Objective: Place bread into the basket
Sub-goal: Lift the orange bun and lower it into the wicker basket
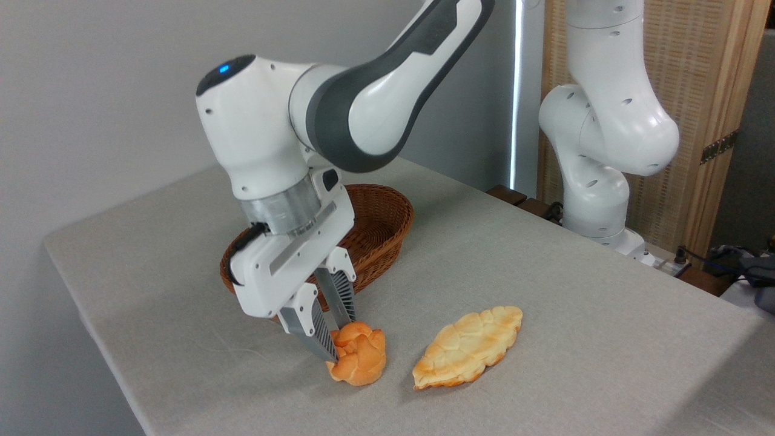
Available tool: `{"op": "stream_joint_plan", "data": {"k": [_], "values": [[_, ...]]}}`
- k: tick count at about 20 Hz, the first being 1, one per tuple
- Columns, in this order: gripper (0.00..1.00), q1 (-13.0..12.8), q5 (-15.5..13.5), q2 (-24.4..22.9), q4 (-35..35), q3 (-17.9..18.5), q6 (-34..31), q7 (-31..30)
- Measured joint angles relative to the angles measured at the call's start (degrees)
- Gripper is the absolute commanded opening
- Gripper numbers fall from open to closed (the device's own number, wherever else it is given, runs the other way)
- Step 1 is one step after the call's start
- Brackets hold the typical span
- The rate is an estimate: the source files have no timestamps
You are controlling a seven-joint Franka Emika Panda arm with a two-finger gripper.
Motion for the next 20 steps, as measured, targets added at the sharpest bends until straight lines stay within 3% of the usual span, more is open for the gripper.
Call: {"op": "stream_joint_plan", "data": {"k": [4, 6, 12, 15, 16, 17, 20], "values": [[0.55, 0.6, 0.0, -2.6, 2.4, 0.3, -5.3, -1.1], [0.55, 0.6, -1.2, -3.5, 4.4, 0.4, -8.7, -5.3], [0.55, 0.4, -9.3, -3.8, 6.9, -0.2, -10.2, -28.4], [0.56, 0.0, -11.2, -3.8, 7.0, -2.1, -10.2, -41.2], [0.63, -0.1, -11.4, -3.8, 7.0, -3.5, -10.2, -45.7], [0.9, -0.3, -11.5, -3.8, 7.0, -4.9, -10.2, -50.4], [1.0, -0.7, -12.5, -3.8, 7.0, -8.1, -10.2, -63.6]]}}
